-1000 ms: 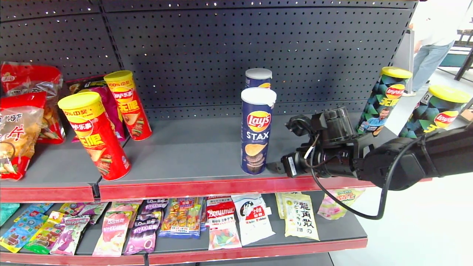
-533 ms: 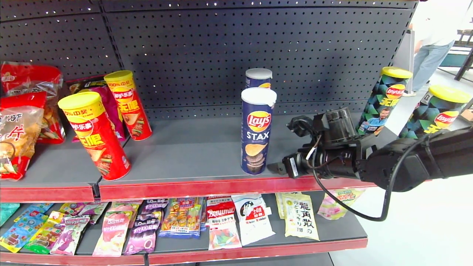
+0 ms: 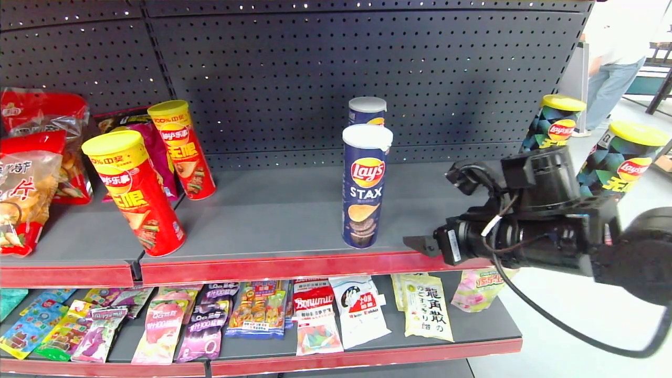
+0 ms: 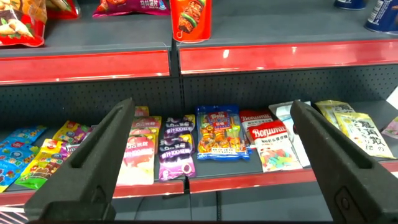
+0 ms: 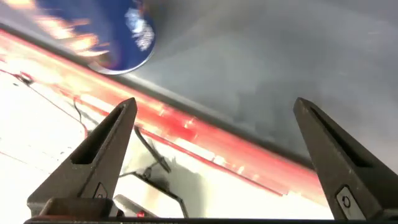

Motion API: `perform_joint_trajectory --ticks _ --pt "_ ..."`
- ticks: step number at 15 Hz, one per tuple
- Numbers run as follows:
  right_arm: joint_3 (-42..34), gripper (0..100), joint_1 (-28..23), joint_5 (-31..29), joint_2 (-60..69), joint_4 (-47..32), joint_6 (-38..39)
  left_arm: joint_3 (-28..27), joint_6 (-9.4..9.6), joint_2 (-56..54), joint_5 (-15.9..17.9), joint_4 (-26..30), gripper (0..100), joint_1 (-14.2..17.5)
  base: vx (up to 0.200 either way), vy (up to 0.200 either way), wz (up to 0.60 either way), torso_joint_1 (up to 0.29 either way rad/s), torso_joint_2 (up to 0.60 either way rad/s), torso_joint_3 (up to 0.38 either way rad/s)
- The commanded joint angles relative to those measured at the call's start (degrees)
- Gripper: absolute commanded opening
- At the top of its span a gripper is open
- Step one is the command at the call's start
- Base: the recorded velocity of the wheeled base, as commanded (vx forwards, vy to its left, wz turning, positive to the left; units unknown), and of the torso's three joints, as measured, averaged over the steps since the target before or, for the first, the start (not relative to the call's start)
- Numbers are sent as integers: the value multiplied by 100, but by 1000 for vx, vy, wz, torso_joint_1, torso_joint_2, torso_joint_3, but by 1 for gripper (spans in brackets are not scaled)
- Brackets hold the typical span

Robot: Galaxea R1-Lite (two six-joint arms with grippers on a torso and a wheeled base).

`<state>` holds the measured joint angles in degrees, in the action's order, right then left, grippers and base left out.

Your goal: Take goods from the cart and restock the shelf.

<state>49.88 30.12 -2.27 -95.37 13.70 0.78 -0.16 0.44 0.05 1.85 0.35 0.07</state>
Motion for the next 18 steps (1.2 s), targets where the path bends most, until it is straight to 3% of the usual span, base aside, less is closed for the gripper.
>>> perform_joint_trajectory --ticks 1,5,7,9,11,15,18 --pt "-717 100 117 -19 1539 -8 -8 -2 0 4 -1 0 100 1 0 0 0 0 0 0" --pt "-1868 100 11 -309 3534 -43 -166 -2 0 4 -1 0 100 1 0 0 0 0 0 0" --pt "-2448 100 -903 -547 4290 -43 -263 -2 0 4 -1 0 100 1 0 0 0 0 0 0" --pt "-2861 100 -2169 -538 4694 -43 -254 -2 0 4 -1 0 100 1 0 0 0 0 0 0" --pt "-3442 100 -3091 -397 5450 -52 -289 -2 0 4 -1 0 100 1 0 0 0 0 0 0" --pt "-4786 100 -3135 -186 7480 -263 -324 -2 0 4 -1 0 100 1 0 0 0 0 0 0" --pt "-4795 100 -2872 130 9080 -1484 -482 -2 0 4 -1 0 100 1 0 0 0 0 0 0"
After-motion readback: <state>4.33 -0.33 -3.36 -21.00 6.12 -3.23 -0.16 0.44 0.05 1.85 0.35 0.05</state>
